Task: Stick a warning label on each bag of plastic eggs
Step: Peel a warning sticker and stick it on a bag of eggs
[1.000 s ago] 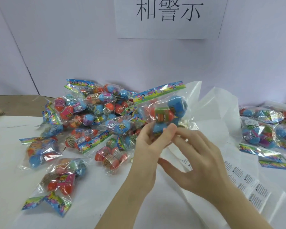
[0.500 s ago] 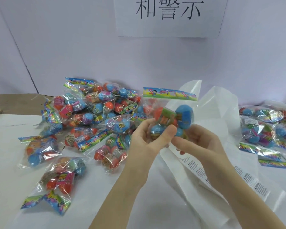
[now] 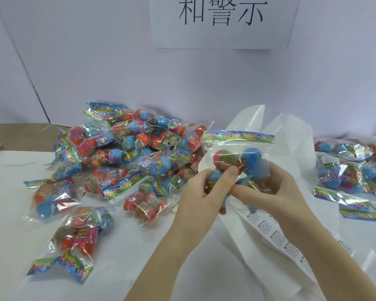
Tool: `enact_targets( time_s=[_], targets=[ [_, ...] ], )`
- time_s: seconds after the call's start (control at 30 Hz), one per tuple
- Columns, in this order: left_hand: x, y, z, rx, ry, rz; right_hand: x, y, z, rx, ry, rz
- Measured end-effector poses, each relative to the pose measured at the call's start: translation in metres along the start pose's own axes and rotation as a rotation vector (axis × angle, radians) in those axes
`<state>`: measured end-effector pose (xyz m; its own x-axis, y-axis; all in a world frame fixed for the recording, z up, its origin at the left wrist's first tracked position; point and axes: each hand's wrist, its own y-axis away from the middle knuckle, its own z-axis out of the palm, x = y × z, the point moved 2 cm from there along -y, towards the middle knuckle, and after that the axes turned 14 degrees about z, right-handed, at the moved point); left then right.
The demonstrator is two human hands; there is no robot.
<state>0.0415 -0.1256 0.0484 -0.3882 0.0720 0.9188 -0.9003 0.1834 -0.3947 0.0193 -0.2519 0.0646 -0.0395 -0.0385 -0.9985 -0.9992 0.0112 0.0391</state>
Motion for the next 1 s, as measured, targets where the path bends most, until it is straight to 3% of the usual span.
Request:
enact_targets(
  time_s=[0.13,0.33,0.67,0.8,0.9,1.0],
  targets=[
    [0.006,0.003,-0.004,0.009,-0.198,0.165,0.002,-0.002,-0.002,-0.023,-0.013,0.032],
    [0.002,0.003,0.0,-0.134,-0.107,0.069,0.003,-0.006,-0.002,0.191,-0.031,-0.014],
    [0.004,-0.003,-0.006,-0.117,0.068,-0.014,0.002,-0.008,-0.01,0.169,-0.063,-0.096],
    [-0.003,-0.006,-0.011,0.057,0.211,-0.096,0.005,-0.016,-0.034,0.411,-0.064,-0.057],
    [-0.006,-0.007,-0.013,0.099,0.409,-0.129,0.014,-0.021,-0.051,0.651,0.071,-0.011],
    [-0.005,-0.007,-0.016,0.118,0.605,-0.137,0.024,-0.025,-0.056,0.666,0.258,0.085]
  ],
)
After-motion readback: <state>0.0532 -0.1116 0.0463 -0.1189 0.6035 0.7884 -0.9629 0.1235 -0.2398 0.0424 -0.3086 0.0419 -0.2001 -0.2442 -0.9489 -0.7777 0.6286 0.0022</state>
